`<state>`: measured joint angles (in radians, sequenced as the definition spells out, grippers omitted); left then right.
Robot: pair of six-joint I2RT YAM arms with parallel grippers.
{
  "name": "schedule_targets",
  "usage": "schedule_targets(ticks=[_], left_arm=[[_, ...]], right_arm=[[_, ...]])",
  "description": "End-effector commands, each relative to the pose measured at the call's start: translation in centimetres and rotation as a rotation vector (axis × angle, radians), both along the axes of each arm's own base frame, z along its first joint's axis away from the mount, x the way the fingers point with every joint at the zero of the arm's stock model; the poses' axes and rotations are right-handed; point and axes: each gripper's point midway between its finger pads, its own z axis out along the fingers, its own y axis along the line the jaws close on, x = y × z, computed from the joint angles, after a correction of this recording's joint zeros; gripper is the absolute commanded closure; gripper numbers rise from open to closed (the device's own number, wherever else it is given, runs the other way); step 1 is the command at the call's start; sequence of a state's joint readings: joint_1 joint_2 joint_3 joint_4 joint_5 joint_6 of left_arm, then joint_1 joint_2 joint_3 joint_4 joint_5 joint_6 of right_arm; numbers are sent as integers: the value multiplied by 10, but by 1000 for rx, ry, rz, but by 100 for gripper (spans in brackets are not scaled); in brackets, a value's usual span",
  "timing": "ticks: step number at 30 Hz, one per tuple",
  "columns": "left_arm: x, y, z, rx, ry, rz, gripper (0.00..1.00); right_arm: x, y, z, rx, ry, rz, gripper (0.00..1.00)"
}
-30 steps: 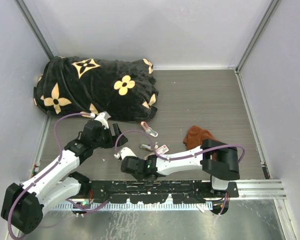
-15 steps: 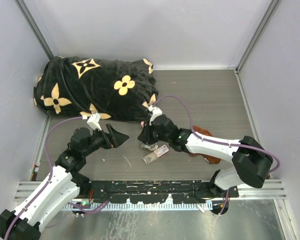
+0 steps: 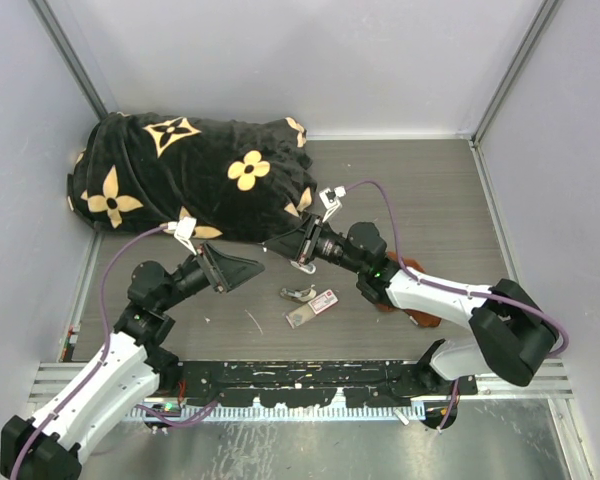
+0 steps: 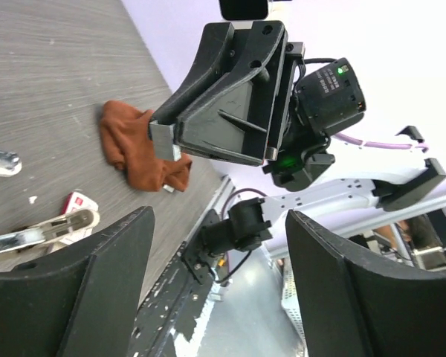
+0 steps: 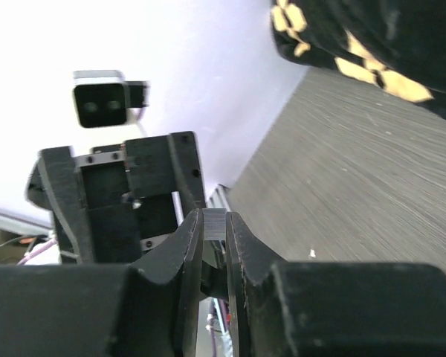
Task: Load the staples into the stapler
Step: Pick up the staple from the center of the board.
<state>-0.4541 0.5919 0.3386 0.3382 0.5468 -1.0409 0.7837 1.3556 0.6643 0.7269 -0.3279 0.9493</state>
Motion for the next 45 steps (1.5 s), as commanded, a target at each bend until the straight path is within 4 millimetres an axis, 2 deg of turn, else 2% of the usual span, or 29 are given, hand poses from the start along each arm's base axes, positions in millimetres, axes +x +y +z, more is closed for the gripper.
schedule_targets(ticks=[1,6,9,13,18,27,36,45], left_arm=[[-12,-5,52,-120,-125,-82,29],[-9,-7,63,-159,-129,-92,37],[-7,-10,65,-160,-130,-107,45],[-8,-12,72,-180,-144,-129,53],[-7,-12,72,-190,-141,-131,57],[-5,-13,75,-205,-138,-133,71],[-5,-16,77,-214,-136,-155,73],[-4,-15,74,-218,-126,-145,88]], right_arm=[[-28,-5,69,229,-116,103,80],[-42,-8,81,270,-146,159,80],[-48,-9,85,286,-157,182,80],[-49,-8,87,296,-160,200,80],[-52,-6,88,310,-160,221,80],[-53,-3,83,298,-148,239,80],[-53,1,79,280,-144,248,80],[-53,2,73,263,-134,250,79]])
